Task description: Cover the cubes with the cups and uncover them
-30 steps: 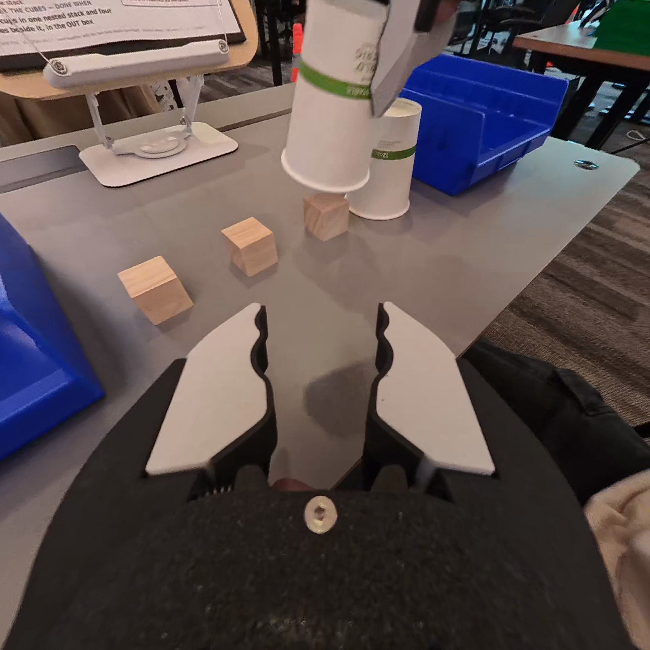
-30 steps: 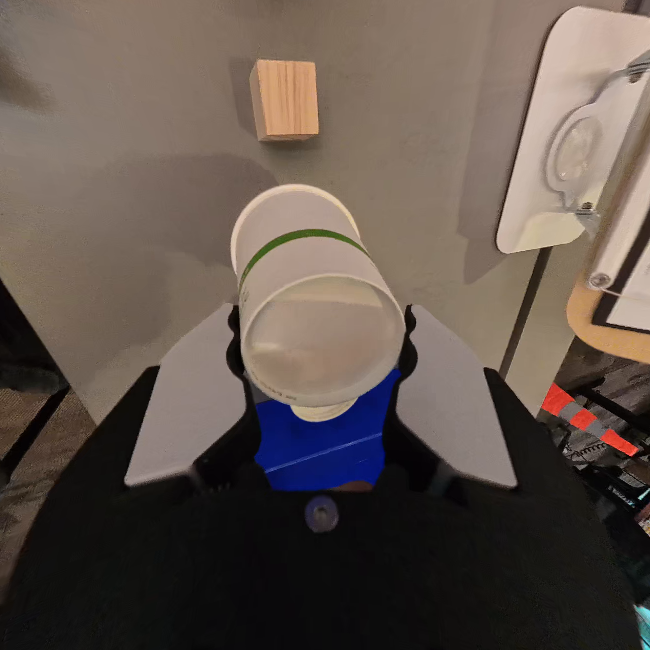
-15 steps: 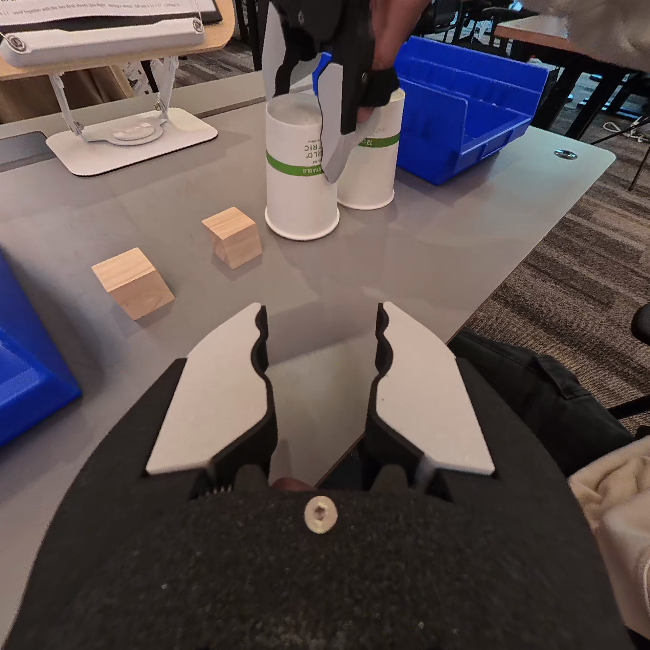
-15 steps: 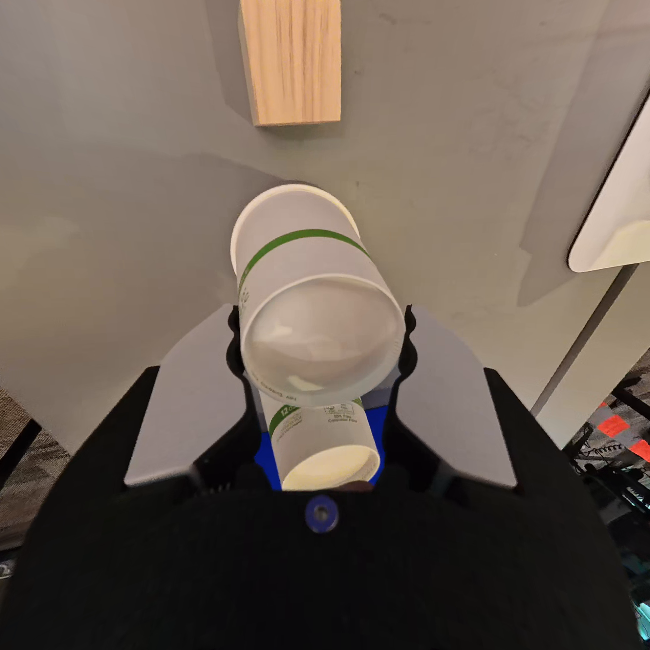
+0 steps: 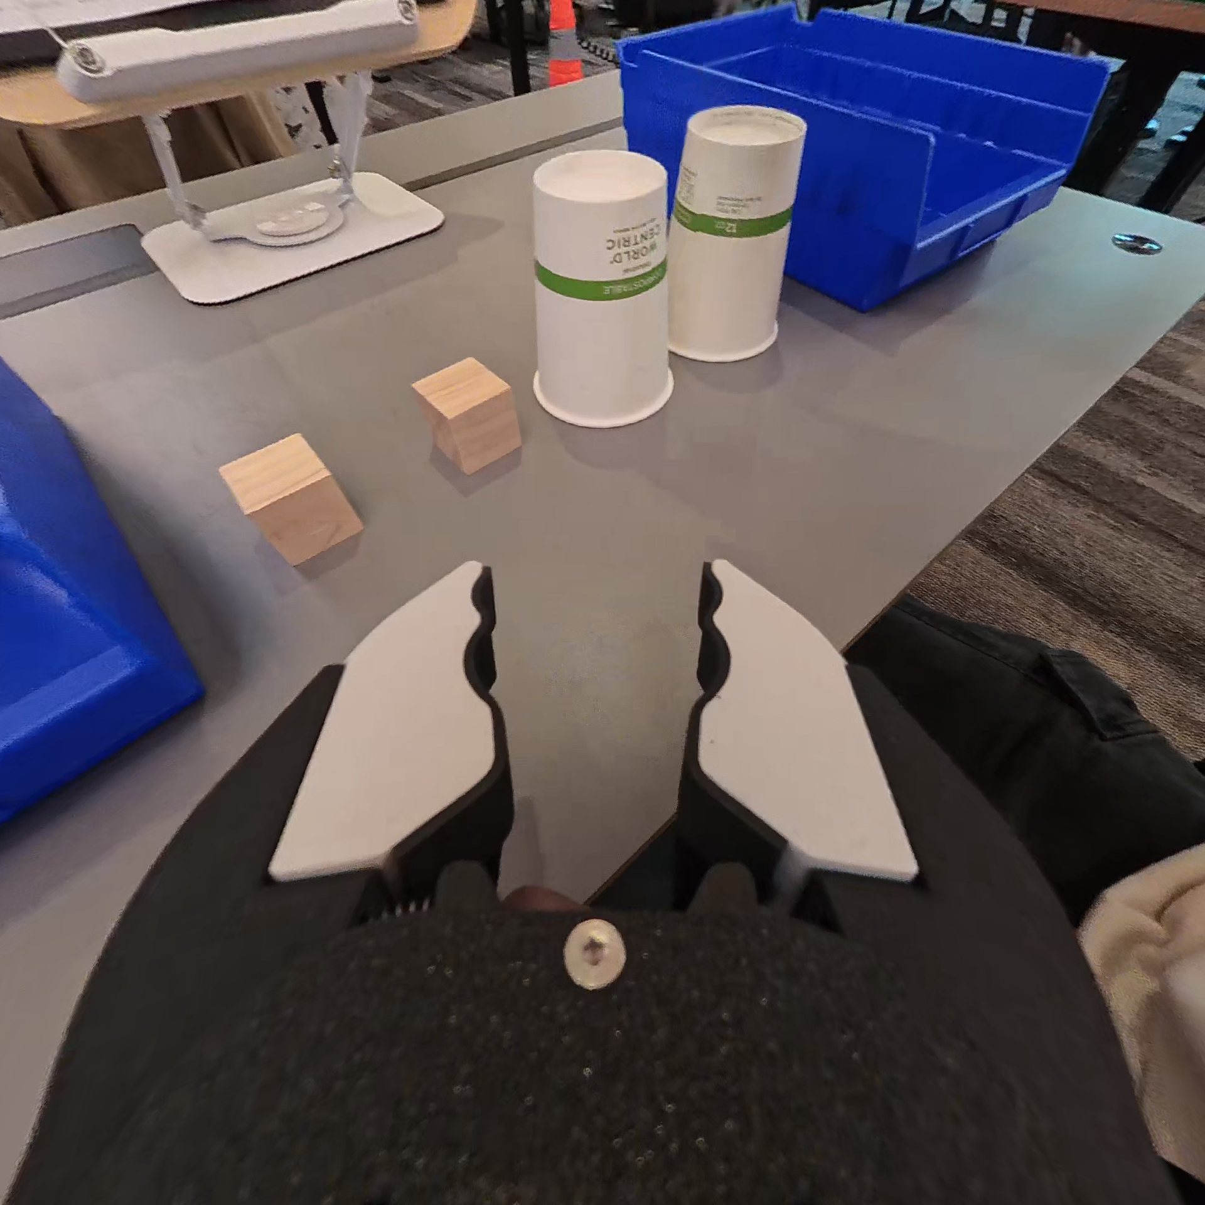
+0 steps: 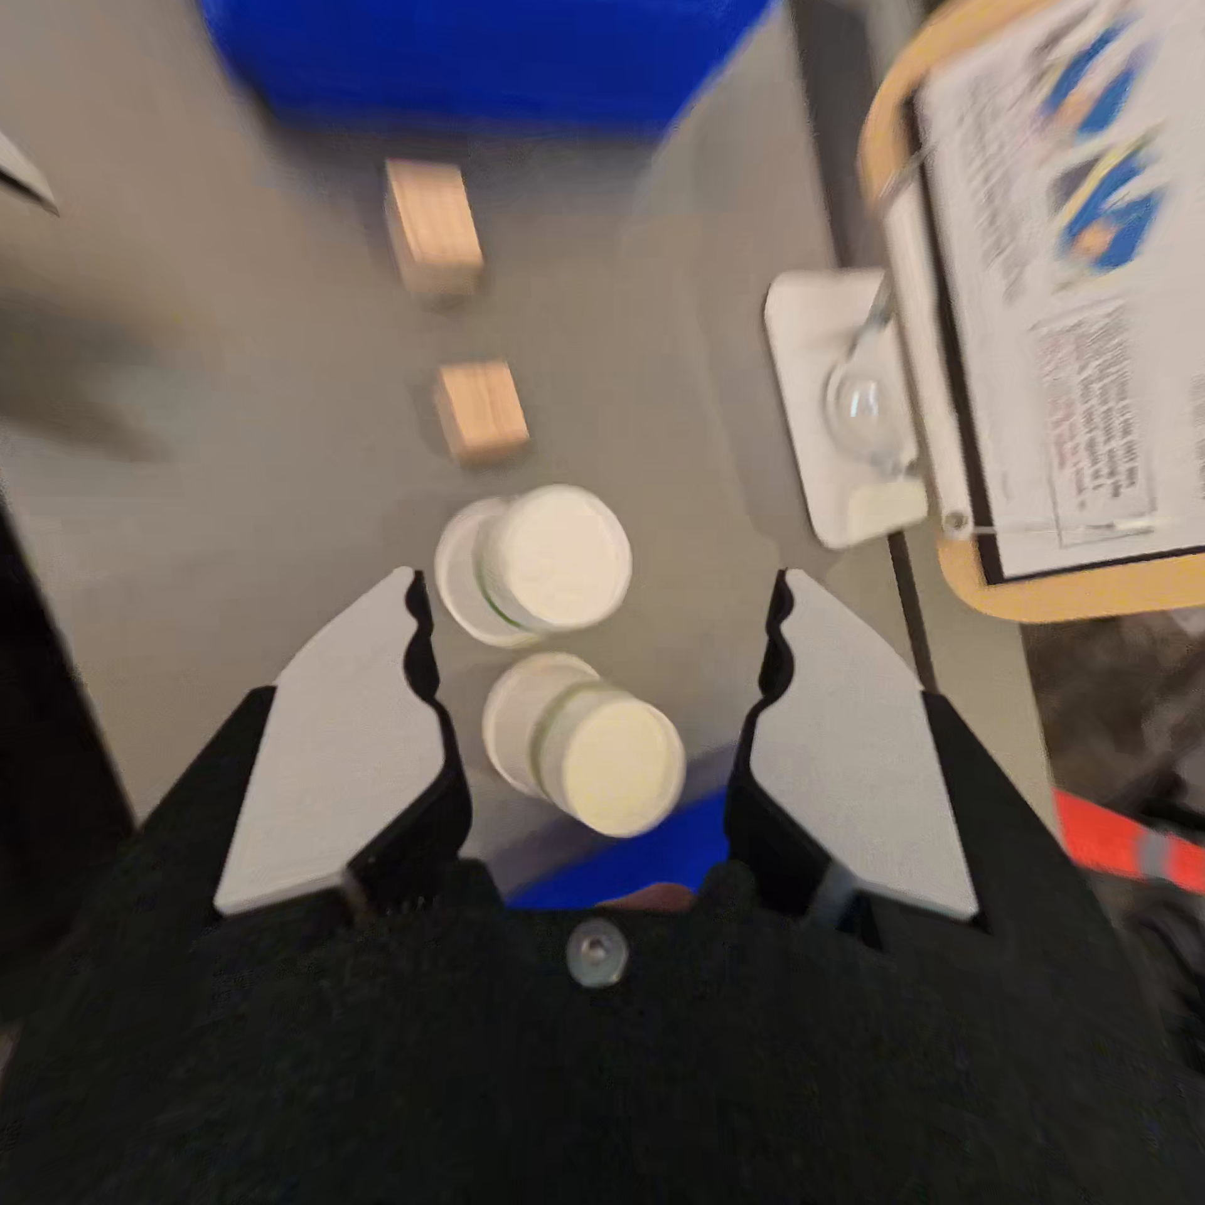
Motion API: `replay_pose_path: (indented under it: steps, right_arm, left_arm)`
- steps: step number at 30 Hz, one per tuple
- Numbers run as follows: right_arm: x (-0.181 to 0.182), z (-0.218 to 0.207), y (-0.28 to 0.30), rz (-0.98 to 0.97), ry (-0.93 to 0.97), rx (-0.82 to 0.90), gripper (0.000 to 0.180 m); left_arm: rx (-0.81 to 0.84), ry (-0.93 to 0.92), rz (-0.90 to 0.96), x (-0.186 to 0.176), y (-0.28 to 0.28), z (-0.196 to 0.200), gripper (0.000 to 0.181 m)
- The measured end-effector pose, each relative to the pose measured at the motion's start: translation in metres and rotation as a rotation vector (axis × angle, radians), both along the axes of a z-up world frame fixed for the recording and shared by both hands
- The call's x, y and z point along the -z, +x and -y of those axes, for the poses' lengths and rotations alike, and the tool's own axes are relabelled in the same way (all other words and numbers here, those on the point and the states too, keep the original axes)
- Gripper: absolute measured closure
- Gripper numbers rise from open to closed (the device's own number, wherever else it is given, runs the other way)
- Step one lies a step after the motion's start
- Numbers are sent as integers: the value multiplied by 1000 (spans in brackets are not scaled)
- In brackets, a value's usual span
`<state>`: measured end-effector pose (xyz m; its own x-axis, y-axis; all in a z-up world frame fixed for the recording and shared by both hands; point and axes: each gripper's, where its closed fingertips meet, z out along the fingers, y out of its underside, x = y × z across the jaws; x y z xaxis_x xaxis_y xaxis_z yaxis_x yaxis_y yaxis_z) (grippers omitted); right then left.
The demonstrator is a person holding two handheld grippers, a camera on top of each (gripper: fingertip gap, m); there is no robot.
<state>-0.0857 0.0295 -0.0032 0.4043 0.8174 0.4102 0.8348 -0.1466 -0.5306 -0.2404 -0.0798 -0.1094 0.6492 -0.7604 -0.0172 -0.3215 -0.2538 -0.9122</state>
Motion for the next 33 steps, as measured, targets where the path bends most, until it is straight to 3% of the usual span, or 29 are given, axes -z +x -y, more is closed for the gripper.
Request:
replay_pose_path:
  steps: [1,5,8,12,15,20,24,26,29,33]
  right_arm:
    - [-13,19,-9,-169,43,-25,85]
    - [-16,99,-31,-934,91,-82,94]
    - [31,130,-31,-1180,28,9,96]
    - [66,148,-28,-1258,1,90,100]
    - [79,155,-25,-1199,-34,81,99]
    - [86,155,-17,-1247,-89,89,103]
    - [88,156,-22,-1231,-107,55,103]
    - [91,157,-25,-1200,-104,41,103]
    - [98,159,-30,-1181,-136,25,103]
    - [100,163,-32,-1192,-164,17,104]
  left_arm:
    - [-18,3,1,-1,-3,-2,121]
    - [-55,9,10,-6,-11,-7,121]
    - [-58,-16,-4,-3,-14,-7,121]
    - [-84,-23,-49,5,-21,-10,122]
    - [-70,-43,-49,4,-24,-9,122]
    - [12,-60,-150,-36,-43,-42,126]
    - [-45,31,-507,-76,-106,-124,126]
    - [-34,-45,-579,-84,-123,-163,127]
    - [1,-214,-687,-72,-143,-209,136]
    - [33,-358,-822,-44,-165,-237,144]
